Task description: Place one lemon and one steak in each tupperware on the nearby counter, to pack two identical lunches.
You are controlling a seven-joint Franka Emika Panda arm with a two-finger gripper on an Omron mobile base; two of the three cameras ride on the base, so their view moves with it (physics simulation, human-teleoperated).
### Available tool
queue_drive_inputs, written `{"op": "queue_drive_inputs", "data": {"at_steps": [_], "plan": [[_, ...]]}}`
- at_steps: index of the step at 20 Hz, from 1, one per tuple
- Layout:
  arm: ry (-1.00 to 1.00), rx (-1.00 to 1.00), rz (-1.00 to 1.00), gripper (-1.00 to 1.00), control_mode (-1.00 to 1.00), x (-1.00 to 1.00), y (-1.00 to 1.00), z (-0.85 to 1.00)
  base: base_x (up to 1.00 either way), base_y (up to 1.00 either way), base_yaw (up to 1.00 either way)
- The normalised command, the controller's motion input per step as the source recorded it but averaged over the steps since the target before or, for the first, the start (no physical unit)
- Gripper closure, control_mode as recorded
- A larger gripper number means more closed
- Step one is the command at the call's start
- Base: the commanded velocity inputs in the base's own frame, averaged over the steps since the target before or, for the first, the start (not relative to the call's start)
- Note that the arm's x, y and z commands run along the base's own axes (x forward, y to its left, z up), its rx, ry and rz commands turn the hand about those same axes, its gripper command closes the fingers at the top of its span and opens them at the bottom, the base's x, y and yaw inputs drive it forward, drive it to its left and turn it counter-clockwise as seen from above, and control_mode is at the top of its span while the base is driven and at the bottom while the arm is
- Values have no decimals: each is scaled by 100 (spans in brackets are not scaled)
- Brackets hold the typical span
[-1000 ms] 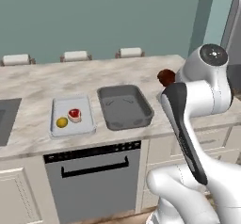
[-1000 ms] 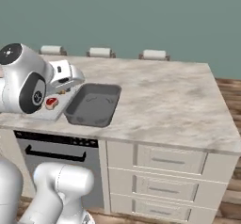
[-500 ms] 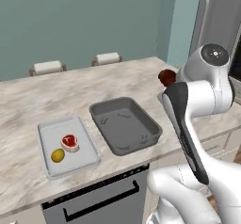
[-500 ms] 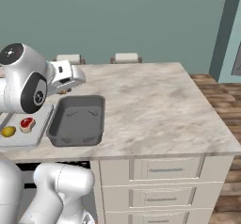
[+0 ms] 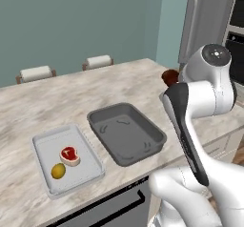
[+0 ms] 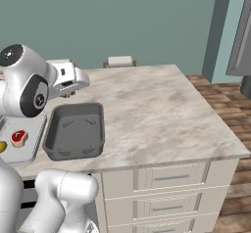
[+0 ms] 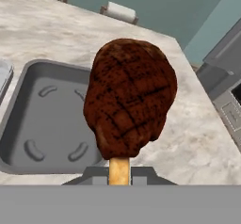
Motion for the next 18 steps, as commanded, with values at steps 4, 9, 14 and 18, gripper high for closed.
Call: {"op": "queue_drive_inputs", "data": {"at_steps": [4, 9, 14, 18], "plan": [[-8, 0, -10, 100, -100, 0, 16, 0, 0, 0, 0], [-19, 0, -1, 100, -100, 0, 27, 0, 0, 0, 0], [-4, 5, -1, 100, -100, -2, 11, 0, 0, 0, 0], [2, 17, 0, 100, -100, -6, 0, 0, 0, 0, 0]]}}
